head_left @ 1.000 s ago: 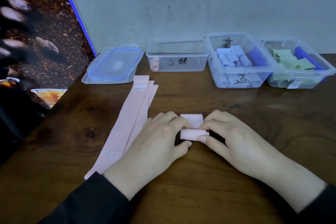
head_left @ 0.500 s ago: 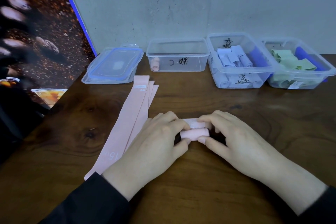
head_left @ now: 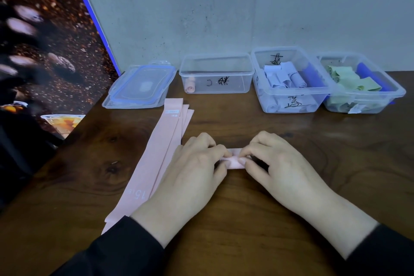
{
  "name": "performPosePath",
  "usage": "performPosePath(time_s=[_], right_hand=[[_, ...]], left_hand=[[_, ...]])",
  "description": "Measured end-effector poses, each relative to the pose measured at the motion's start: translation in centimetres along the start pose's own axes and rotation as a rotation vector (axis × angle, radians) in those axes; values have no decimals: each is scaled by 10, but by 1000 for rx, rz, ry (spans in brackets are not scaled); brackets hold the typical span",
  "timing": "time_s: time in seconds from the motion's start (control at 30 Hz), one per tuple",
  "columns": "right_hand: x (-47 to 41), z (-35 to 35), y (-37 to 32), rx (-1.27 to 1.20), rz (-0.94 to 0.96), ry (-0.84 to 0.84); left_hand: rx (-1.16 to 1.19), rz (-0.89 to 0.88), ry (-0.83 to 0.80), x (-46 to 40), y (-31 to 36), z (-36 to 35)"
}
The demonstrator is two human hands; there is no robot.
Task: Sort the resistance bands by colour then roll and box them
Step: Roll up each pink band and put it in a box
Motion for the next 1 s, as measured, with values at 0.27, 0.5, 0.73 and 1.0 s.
performPosePath(time_s=[0.27,0.5,0.73,1.0], right_hand=[[-11,-4,3,12,-2,105],[-12,-13,6,32,70,-7],[-18,-15,9,46,-7,-25],[-17,-1,17,-260,-228,-15]], left_hand=[[-14,-33,94,-6,-2,-1],[-96,21,17,-8,-7,-12],[15,113,109,-15,-5,-17],[138,-37,339,-16,17,-6]])
Point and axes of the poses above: each hand's wrist, its own x-axis away from the middle knuckle, its own z-axis out of the back of the hand, y = z × x, the point moved 5 cm from there along -x, towards the middle knuckle, and after that the axes turned 15 degrees about y, right-handed, at the moved point
